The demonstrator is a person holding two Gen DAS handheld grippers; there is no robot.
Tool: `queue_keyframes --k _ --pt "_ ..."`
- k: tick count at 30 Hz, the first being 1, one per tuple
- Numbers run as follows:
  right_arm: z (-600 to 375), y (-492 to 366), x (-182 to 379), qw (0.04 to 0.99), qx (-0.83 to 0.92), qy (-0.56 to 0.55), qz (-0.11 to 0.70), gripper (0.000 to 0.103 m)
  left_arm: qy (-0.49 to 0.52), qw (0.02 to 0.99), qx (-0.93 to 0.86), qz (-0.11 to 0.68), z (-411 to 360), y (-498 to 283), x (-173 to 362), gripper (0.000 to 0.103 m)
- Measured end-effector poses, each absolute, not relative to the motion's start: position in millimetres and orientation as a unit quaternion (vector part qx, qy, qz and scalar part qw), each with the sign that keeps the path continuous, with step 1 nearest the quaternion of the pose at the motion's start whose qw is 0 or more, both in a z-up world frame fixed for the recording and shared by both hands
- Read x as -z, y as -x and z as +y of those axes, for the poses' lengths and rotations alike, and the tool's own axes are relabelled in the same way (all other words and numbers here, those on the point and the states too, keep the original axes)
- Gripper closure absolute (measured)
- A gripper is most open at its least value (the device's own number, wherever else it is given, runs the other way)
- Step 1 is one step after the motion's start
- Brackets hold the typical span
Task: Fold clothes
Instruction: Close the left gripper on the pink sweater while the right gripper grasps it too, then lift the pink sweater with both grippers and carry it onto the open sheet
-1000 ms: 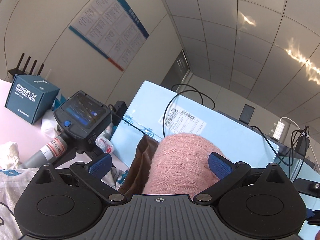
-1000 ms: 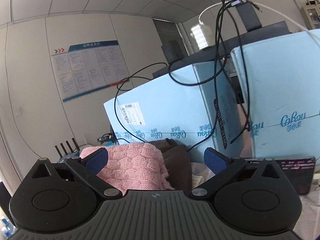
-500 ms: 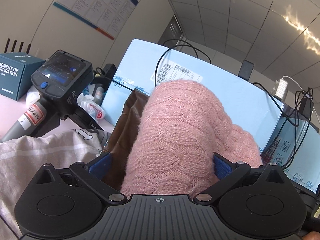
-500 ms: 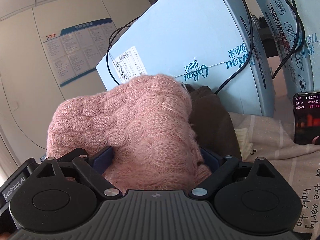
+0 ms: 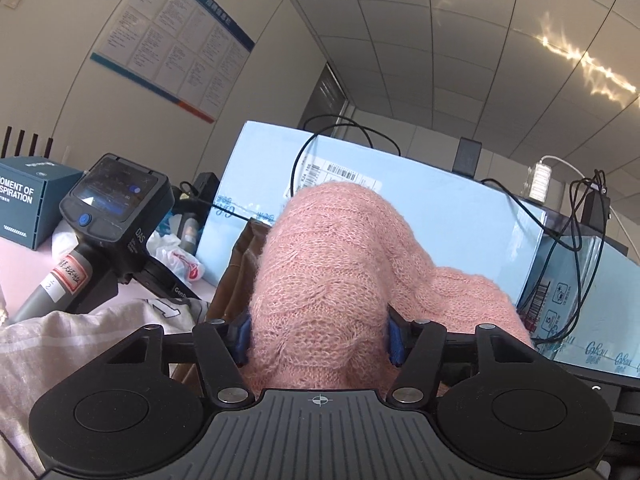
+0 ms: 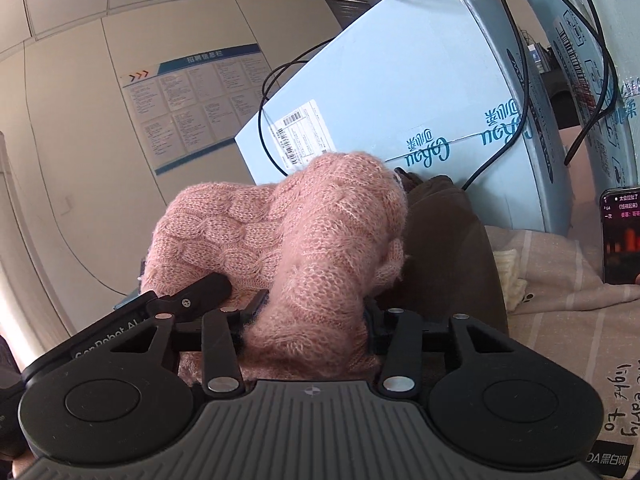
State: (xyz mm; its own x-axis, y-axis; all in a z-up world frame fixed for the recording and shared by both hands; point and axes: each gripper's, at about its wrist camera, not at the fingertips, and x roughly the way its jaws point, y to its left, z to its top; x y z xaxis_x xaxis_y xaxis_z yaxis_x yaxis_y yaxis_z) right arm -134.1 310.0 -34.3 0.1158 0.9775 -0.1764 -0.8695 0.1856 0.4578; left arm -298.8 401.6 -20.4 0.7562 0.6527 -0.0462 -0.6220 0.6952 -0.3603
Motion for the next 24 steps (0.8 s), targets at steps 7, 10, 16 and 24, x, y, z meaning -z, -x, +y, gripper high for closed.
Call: queue_keyframes --k 7,10,16,24 --pt "278 149 0 0.719 -0.653 -0.153 0.180 0.063 0.166 0.934 -0.287 -0.133 388 317 12 0.045" --pt "263 158 -14 0.724 -0.655 -0.148 0.155 0.063 0.170 0.941 -0.252 -0.147 386 320 10 0.045" --pt "216 152 -13 0.735 -0.635 -0.127 0.202 0.063 0.170 0.967 -0.138 -0.130 375 312 9 0.045" --pt "104 140 2 0.779 -0.571 -0.100 0.238 0.063 0.127 0.991 -0.027 -0.020 298 266 11 0.045"
